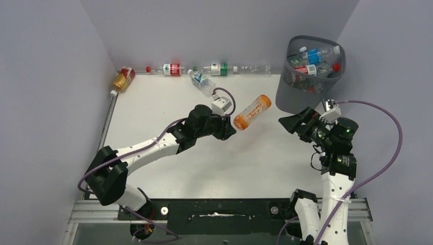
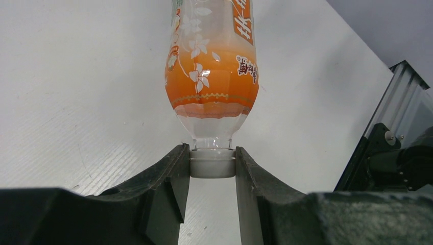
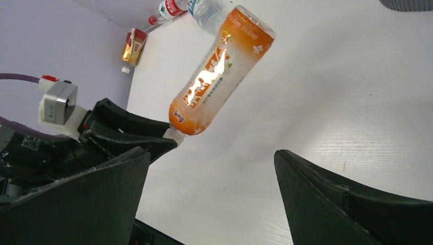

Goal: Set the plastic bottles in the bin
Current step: Pick up the plastic bottle at the center of the board.

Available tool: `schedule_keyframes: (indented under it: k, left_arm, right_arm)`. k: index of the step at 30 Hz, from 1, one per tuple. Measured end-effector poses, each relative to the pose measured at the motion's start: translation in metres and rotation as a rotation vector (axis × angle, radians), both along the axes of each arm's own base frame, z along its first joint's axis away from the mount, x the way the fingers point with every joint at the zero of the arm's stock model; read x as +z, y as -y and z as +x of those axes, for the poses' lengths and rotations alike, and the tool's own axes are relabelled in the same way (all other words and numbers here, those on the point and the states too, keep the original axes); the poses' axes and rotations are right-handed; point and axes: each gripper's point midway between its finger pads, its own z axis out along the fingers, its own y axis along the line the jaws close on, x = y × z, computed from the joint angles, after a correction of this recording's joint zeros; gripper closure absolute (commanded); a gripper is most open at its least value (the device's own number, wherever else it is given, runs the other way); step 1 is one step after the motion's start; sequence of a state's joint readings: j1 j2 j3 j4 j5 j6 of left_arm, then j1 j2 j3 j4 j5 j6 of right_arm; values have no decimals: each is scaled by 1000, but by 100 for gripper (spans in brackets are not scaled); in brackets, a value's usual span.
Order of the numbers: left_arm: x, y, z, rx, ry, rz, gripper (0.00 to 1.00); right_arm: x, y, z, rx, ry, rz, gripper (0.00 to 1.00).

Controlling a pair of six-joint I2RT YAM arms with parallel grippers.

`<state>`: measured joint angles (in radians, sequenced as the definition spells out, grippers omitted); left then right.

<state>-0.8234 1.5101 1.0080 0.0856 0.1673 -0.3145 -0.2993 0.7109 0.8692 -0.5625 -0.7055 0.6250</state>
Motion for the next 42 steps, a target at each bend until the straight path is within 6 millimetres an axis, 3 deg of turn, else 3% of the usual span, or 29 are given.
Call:
schedule_keyframes:
  k: [5, 10, 18, 23, 34, 42]
  left_arm:
    - [19, -1, -4, 2, 11, -41, 81]
    - [19, 0, -8, -4, -11, -52, 81]
    - [25, 1, -15, -28, -30, -76, 81]
    - [27, 4, -20, -43, -54, -94, 81]
    - [47, 17, -29, -96, -91, -203, 81]
    - [75, 30, -36, -148, -100, -331, 81]
  right_arm:
    - [-12, -2, 0, 8, -35, 31, 2]
    - [-21, -4, 2, 14, -63, 62, 2]
    - [-12, -9, 7, 40, -15, 95, 2]
    - [-21, -12, 10, 54, -27, 141, 2]
    - [-33, -13, 34, 63, -50, 259, 2]
    - [-27, -28, 51, 114, -36, 313, 2]
